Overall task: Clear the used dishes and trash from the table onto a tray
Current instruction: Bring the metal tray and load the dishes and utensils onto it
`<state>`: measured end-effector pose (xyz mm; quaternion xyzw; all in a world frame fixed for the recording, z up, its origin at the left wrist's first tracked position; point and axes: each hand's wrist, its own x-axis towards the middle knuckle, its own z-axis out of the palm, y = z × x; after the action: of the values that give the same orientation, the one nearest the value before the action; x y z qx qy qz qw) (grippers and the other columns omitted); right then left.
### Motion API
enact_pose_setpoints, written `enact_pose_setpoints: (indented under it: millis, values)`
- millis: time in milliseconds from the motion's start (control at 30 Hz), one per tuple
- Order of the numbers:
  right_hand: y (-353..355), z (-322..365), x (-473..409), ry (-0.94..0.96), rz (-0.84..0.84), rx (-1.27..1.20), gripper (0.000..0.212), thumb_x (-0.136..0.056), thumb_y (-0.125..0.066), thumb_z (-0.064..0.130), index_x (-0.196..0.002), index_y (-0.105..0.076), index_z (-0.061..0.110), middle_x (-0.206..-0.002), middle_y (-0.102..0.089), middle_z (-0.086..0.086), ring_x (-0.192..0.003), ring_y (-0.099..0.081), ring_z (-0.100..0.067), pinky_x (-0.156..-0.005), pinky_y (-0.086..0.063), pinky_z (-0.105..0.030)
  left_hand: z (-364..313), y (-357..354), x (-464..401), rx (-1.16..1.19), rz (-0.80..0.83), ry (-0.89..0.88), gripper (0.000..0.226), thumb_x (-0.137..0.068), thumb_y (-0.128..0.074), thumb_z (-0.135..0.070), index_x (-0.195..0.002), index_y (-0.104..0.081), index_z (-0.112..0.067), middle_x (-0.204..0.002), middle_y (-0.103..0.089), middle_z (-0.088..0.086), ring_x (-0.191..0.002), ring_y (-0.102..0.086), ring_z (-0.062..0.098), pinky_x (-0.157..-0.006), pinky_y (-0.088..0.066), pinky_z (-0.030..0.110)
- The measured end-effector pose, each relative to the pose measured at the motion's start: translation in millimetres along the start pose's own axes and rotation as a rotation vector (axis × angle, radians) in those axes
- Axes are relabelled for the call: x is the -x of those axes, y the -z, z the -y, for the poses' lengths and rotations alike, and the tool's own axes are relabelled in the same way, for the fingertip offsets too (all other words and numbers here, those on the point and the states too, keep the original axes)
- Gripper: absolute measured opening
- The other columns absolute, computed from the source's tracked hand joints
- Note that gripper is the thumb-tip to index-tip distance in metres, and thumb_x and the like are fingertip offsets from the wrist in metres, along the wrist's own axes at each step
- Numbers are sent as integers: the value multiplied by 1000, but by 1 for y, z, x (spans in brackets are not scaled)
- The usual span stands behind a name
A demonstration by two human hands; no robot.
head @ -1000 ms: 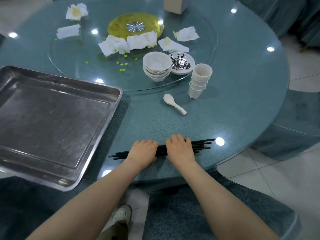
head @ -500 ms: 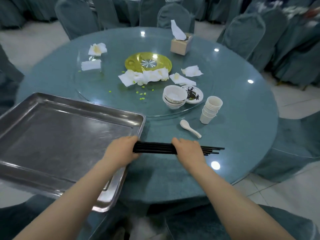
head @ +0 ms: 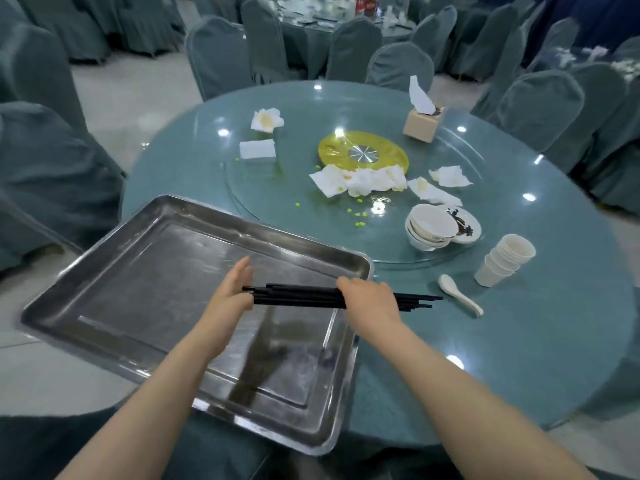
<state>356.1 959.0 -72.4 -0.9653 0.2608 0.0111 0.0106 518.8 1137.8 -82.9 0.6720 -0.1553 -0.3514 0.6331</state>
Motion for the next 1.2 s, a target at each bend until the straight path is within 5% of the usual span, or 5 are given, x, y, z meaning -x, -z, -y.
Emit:
enact_pose_setpoints:
  millis: [433, 700, 833, 1033, 1200]
  values:
    - [-16, 25, -73, 173, 93, -47, 23, -78, -47, 4, -90, -46, 24, -95, -62, 0, -90, -60, -28, -66, -29, -34, 9, 28, -24, 148, -28, 142, 47, -103, -22, -28, -149, -22, -30, -153, -29, -5, -141, -25, 10, -118, -12, 37]
    - [-53, 36, -132, 144, 215, -128, 31, -82, -52, 0, -108, -48, 16, -100, -63, -4, -90, -61, -27, -69, -37, -34, 33, 36, -45, -179, -385, 179, 40, -100, -37, -13, -139, -43, -19, -142, -47, 4, -123, -43, 13, -102, -30, 30]
    - [-72, 38, -158, 79, 270, -178, 36, -81, -52, -4, -112, -45, 12, -105, -62, -8, -82, -56, -27, -65, -41, -34, 55, 39, -50, -410, -335, 305, 66, -90, -60, -13, -148, -28, -18, -148, -38, 7, -124, -42, 16, -100, -32, 31]
    - [-89, 30, -178, 1, 217, -208, 41, -84, -53, 2, -123, -41, 11, -122, -53, -11, -110, -53, -31, -84, -43, -40, 75, 28, -50, -888, -186, 343, 112, -68, -79, -43, -151, -10, -15, -156, -18, 5, -141, -24, 22, -109, -27, 33]
    - [-94, 19, -172, 8, 182, -241, 45, -88, -58, 8, -129, -39, 13, -126, -49, -9, -114, -48, -27, -88, -43, -36, 78, 30, -45, -1004, -178, 325, 120, -63, -80, -52, -152, -8, -16, -159, -12, 2, -144, -20, 20, -111, -28, 35]
